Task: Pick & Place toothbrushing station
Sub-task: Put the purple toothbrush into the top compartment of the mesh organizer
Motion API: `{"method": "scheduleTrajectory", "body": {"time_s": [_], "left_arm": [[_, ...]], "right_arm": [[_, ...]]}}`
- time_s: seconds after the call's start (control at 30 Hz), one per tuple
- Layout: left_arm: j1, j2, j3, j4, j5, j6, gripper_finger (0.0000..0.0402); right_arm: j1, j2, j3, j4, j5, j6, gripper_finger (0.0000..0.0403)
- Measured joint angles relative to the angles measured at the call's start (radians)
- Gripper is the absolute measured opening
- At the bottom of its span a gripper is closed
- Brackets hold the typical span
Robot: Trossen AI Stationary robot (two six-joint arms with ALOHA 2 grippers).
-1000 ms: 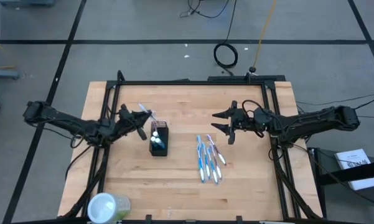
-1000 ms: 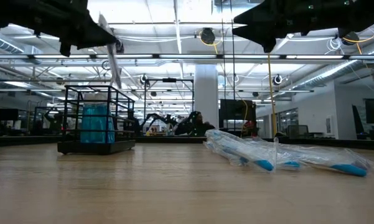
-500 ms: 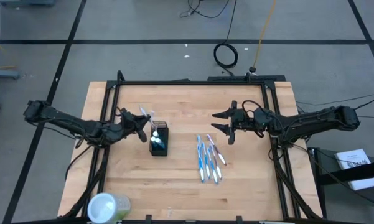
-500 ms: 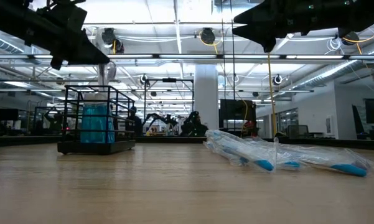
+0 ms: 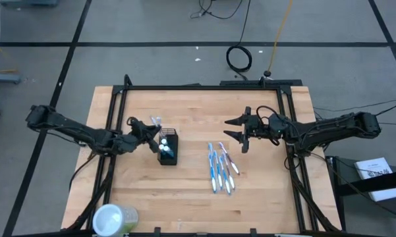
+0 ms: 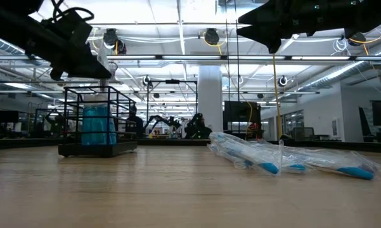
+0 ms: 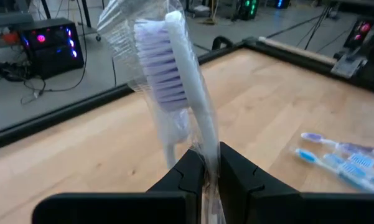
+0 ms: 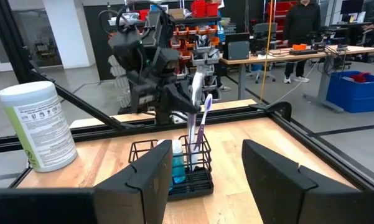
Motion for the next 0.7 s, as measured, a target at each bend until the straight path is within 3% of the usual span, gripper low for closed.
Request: {"method": "scheduleTrajectory", "body": {"time_s": [0.7], "left_arm": [[0.0,0.235,0.001,0.115,0.014,-0.095,0.0031]], "right_arm": [[0.0,0.0,0.0,0.0,0.0,0.002,0.0187]]}}
